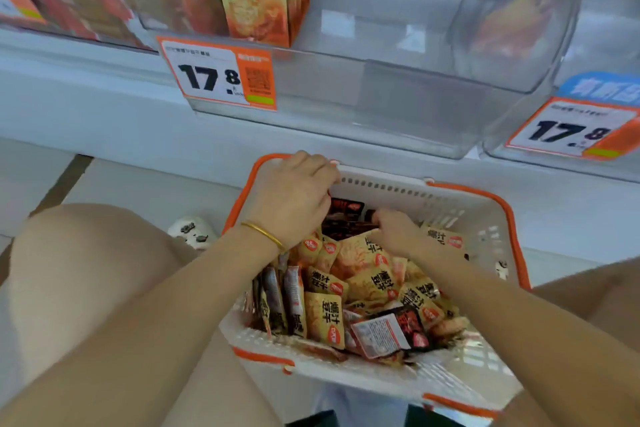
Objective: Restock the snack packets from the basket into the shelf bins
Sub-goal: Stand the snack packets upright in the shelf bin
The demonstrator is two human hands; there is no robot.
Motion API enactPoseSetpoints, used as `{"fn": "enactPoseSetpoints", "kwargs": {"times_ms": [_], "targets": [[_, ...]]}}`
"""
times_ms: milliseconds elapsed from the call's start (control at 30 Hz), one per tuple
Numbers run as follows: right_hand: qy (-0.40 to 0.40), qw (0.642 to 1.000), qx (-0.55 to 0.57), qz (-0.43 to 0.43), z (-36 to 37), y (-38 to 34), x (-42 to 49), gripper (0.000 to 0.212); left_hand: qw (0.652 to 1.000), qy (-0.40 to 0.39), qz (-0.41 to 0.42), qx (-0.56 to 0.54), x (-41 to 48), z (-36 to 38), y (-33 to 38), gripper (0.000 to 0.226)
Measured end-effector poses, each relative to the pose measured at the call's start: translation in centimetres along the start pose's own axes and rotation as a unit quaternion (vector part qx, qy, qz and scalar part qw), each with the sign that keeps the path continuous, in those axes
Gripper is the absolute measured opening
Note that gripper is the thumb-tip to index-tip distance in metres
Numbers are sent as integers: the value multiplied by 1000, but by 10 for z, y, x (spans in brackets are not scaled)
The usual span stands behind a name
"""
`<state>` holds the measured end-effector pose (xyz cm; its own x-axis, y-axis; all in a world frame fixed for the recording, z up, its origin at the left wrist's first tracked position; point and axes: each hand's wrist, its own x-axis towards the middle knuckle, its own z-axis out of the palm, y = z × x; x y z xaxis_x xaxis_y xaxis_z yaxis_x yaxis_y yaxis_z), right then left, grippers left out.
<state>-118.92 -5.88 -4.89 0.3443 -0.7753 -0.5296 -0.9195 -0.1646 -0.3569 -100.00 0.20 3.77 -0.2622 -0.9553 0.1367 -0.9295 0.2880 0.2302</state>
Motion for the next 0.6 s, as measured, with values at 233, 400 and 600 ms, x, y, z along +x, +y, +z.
{"fn": "enactPoseSetpoints", "kwargs": {"times_ms": [233,400,600], "targets": [[95,989,46,100,57,13,26,36,999,-13,-35,-23,7,18,-2,27],[119,988,87,-44,11,-3,-12,25,989,-113,-72,-62,4,28,-3,37],[99,954,226,-173,-69,-55,-90,16,921,-205,-111,-312,-2,1,12,29]]}}
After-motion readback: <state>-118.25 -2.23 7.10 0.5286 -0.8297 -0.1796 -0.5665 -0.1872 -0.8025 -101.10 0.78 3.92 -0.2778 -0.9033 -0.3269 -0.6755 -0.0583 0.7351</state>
